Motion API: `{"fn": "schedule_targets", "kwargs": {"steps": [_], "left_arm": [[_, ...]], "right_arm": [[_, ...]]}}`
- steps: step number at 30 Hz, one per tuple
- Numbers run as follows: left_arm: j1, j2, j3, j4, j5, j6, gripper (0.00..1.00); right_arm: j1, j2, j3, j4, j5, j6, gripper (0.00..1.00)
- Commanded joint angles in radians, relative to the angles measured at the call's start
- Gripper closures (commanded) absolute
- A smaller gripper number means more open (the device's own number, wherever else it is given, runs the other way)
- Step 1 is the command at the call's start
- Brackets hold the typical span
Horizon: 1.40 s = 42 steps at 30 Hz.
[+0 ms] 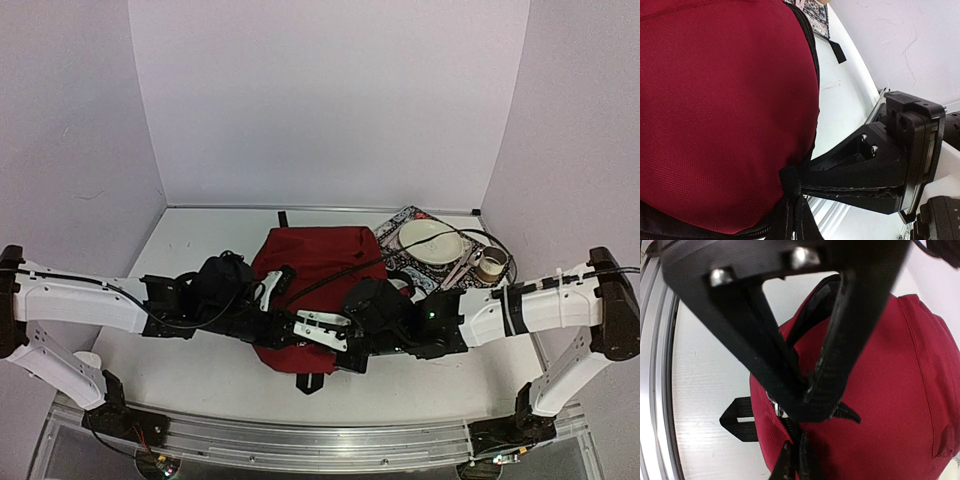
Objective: Pack the student bag
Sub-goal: Hold the largest pocket of the student bag, then zip the largest pocket of the bag in the student bag, then hold the largest pocket of the student bag.
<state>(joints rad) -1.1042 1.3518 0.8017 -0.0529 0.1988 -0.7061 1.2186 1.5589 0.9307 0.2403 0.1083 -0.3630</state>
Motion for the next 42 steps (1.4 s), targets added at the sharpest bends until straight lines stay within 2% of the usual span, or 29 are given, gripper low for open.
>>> {"fn": "schedule_targets", "kwargs": {"steps": [1, 9, 19, 24, 28, 31, 34, 37, 39, 42], "left_arm": [[0.028, -0.059, 0.003, -0.036, -0.083, 0.003, 1.00], [0.164, -0.117, -0.037, -0.130, -0.140, 0.041, 1.00], [0.245, -0.194, -0.038, -0.398, -0.490, 0.098, 1.00], [0.253, -0.319, -0.033, -0.470, -0.529, 0.141, 1.00], [0.253, -0.426, -0.032, -0.501, -0.508, 0.169, 1.00], [0.253, -0.450, -0.042, -0.495, -0.451, 0.176, 1.00], [0.252, -0.408, -0.051, -0.451, -0.341, 0.177, 1.00], [0.249, -0.351, -0.074, -0.288, -0.151, 0.162, 1.00], [0.239, -0.326, -0.089, -0.164, -0.048, 0.142, 1.00], [0.195, -0.266, -0.065, -0.057, -0.003, 0.131, 1.00]], "right_arm": [[0.001, -0.035, 0.017, -0.056, 0.028, 0.009, 1.00], [0.001, -0.187, -0.080, -0.112, 0.080, 0.034, 1.00], [0.001, -0.282, -0.152, -0.104, 0.140, 0.055, 1.00], [-0.013, -0.237, -0.142, -0.054, 0.156, 0.035, 1.00], [-0.066, -0.160, -0.095, -0.016, 0.157, 0.008, 1.00], [-0.149, -0.116, -0.079, 0.028, 0.123, 0.014, 1.00], [-0.205, -0.090, -0.069, 0.058, 0.083, 0.024, 1.00], [-0.206, -0.093, -0.024, -0.012, 0.016, 0.049, 0.99], [-0.197, -0.118, -0.019, -0.037, -0.057, 0.076, 0.94], [-0.159, -0.161, -0.032, -0.053, -0.100, 0.093, 0.73]]}}
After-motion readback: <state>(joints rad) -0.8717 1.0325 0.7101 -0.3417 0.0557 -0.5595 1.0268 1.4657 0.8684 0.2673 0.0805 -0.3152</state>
